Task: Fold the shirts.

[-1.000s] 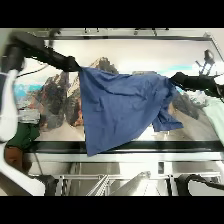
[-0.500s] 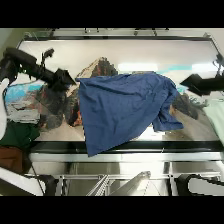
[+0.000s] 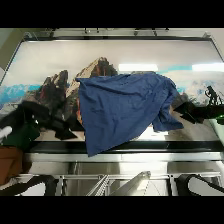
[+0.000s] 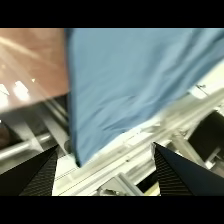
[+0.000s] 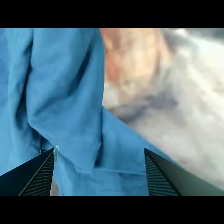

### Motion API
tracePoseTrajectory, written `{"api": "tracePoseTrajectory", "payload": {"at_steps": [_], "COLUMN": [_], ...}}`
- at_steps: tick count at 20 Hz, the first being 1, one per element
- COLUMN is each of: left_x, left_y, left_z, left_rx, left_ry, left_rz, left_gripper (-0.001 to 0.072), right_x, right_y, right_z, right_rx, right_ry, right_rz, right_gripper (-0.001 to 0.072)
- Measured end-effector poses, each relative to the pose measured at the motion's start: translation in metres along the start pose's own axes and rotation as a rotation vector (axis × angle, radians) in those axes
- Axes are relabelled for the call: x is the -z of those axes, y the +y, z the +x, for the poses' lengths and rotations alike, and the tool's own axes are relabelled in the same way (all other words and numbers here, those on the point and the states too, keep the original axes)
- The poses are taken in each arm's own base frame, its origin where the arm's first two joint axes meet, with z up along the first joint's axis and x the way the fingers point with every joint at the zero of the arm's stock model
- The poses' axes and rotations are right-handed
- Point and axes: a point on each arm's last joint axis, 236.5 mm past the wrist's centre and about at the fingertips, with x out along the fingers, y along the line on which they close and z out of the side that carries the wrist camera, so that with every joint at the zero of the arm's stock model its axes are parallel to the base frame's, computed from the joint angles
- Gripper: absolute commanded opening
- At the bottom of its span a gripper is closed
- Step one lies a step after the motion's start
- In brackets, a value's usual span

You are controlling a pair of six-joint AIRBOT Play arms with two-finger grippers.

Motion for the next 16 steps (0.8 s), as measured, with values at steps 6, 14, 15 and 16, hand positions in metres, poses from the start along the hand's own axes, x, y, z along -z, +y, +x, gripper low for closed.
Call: {"api": "tracePoseTrajectory", "payload": {"at_steps": [6, 14, 15, 16], "left_x": [0.026, 0.014, 0.011, 0.006], "left_y": [0.013, -0.007, -0.012, -0.017], "left_z": [0.041, 0.082, 0.084, 0.084], "left_rx": [-0.012, -0.104, -0.107, -0.108], "left_ry": [0.002, 0.090, 0.090, 0.079], "left_rz": [-0.075, 0.088, 0.114, 0.132], "left_gripper": [0.0614, 0.0025, 0.0025, 0.0025], "right_x": [0.004, 0.006, 0.005, 0.005], "right_y": [0.004, 0.002, 0.000, -0.003], "right_z": [-0.001, -0.008, -0.007, -0.006], "right_rx": [-0.017, -0.023, -0.020, -0.019], "right_ry": [-0.010, -0.010, -0.012, -0.011], "right_rz": [0.006, 0.017, 0.022, 0.029], "right_gripper": [0.0615, 0.0623, 0.0622, 0.0622]}}
